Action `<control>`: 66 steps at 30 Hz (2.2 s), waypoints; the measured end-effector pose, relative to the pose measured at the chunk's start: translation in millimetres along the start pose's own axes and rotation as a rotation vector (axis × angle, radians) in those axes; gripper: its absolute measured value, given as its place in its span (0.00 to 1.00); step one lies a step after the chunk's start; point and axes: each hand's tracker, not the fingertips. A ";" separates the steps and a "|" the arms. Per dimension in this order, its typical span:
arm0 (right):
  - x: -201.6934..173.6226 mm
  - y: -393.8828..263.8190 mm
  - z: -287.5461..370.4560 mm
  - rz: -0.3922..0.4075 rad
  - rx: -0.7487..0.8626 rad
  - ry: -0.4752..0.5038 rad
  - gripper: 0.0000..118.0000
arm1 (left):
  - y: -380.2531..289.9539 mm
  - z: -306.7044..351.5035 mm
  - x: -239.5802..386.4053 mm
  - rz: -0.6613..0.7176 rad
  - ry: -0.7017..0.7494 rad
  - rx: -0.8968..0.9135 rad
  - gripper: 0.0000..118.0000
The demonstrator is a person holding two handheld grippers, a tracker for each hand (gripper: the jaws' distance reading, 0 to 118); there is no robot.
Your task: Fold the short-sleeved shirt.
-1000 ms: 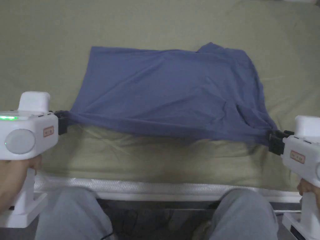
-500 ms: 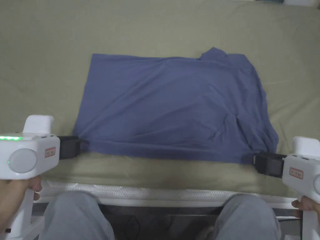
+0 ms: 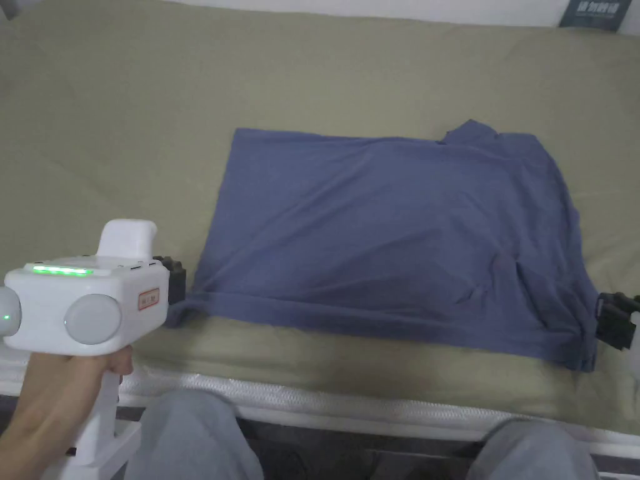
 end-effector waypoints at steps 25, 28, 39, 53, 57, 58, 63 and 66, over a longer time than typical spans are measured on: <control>34.0 -18.8 -33.9 -0.003 -0.188 0.020 0.89 | -13.0 -34.1 -14.9 -0.006 -0.043 -0.167 0.03; 26.8 -33.8 -58.6 0.028 -0.256 0.019 0.34 | -11.0 -34.2 -15.5 0.002 -0.043 -0.164 0.03; 33.9 26.4 -49.4 0.025 -0.136 0.043 0.12 | 47.8 -28.5 -9.5 -0.004 -0.054 -0.065 0.03; 18.5 148.5 -218.0 0.197 -0.232 -0.077 0.12 | 164.9 -175.7 8.4 -0.024 0.032 -0.142 0.03; 31.7 139.5 -247.2 0.109 -0.287 -0.045 0.13 | 153.8 -200.4 6.7 0.011 0.034 -0.182 0.11; 35.0 134.2 -249.4 0.088 -0.283 -0.046 0.13 | 150.5 -202.4 5.3 0.020 0.027 -0.184 0.32; 54.2 117.7 -226.5 -0.031 -0.204 -0.032 0.97 | 142.9 -176.5 5.3 -0.014 0.004 -0.122 0.96; 68.6 111.9 -200.5 -0.067 -0.179 -0.046 0.88 | 135.6 -167.4 2.5 -0.015 0.045 -0.084 0.95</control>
